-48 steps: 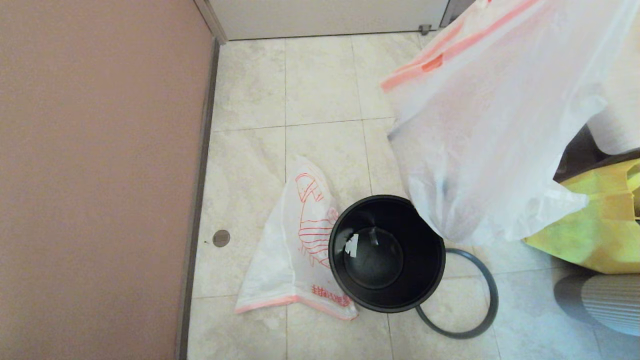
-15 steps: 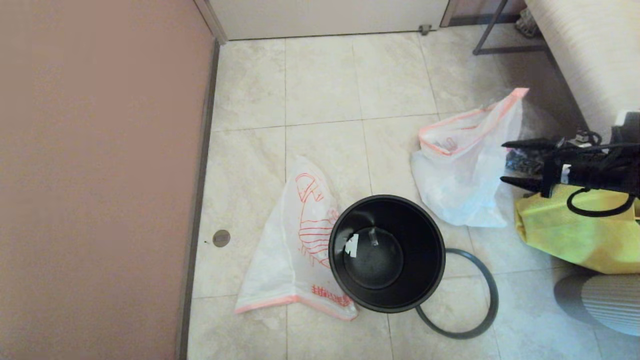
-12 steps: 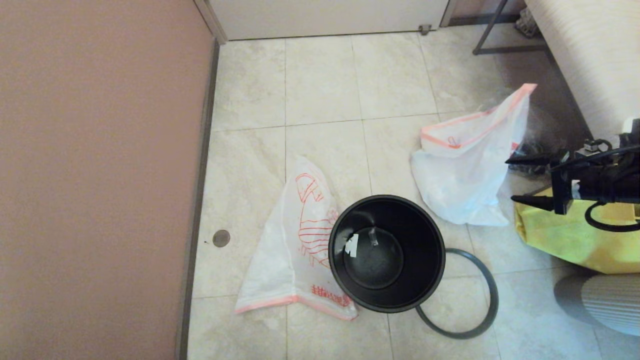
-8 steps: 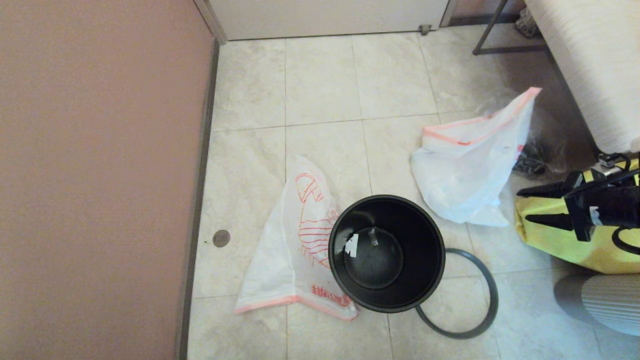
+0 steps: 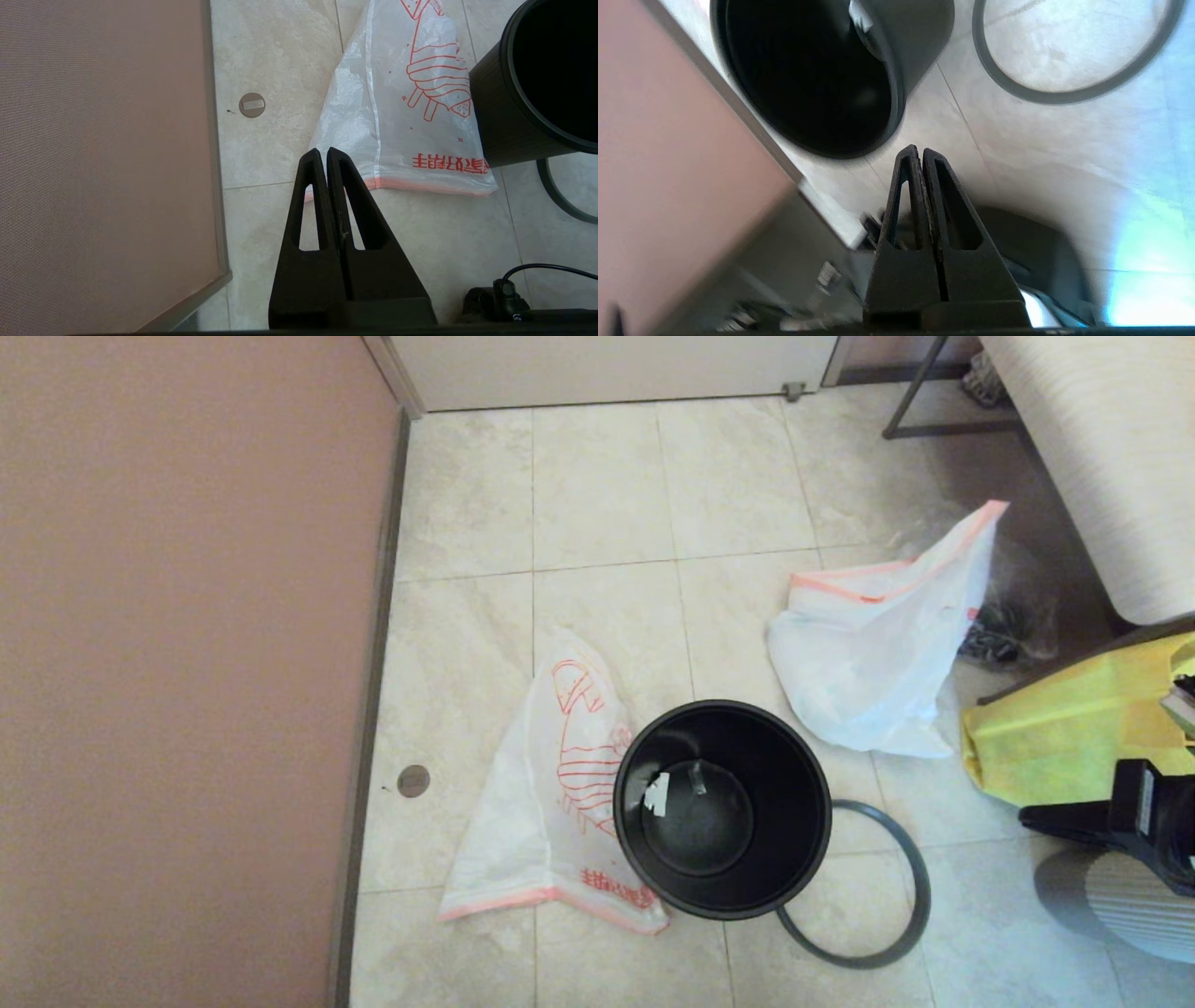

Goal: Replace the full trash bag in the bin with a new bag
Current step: Place the trash bag on the floor, then pick up a new trash bag

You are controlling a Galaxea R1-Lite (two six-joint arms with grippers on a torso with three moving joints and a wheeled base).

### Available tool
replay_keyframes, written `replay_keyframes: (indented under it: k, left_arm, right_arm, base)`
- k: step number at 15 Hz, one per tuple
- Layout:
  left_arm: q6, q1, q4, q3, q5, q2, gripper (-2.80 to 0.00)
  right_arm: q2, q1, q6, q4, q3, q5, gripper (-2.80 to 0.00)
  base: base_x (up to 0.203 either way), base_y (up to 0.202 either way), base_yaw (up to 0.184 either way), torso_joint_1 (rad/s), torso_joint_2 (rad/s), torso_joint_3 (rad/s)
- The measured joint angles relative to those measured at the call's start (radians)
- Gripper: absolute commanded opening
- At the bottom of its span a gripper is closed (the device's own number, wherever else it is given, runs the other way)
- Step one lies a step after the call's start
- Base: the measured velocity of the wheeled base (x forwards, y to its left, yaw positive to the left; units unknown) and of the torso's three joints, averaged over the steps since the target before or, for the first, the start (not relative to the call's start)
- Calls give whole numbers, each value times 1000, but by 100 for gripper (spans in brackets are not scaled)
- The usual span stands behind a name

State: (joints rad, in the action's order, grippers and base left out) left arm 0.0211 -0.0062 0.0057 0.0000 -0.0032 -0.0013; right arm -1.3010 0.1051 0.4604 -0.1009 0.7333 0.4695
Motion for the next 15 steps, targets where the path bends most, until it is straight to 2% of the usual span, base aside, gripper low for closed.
replay_keyframes:
  k: [4, 9, 13, 15]
  left_arm:
    - [0, 0, 0, 0, 0, 0, -280]
    - [0, 0, 0, 0, 0, 0, -280]
    - [0, 0, 0, 0, 0, 0, -280]
    - [0, 0, 0, 0, 0, 0, -280]
  right_arm:
    - [310, -52, -111, -202, -54, -37, -280]
    - [671, -70, -246, -404, -114, -168, -280]
    - [914, -73, -419, -591, -157, -193, -280]
    - [999, -76, -503, -616, -219, -216, -280]
  base:
    - [0, 0, 0, 0, 0, 0]
    - [0, 0, 0, 0, 0, 0]
    - [0, 0, 0, 0, 0, 0]
    - [0, 0, 0, 0, 0, 0]
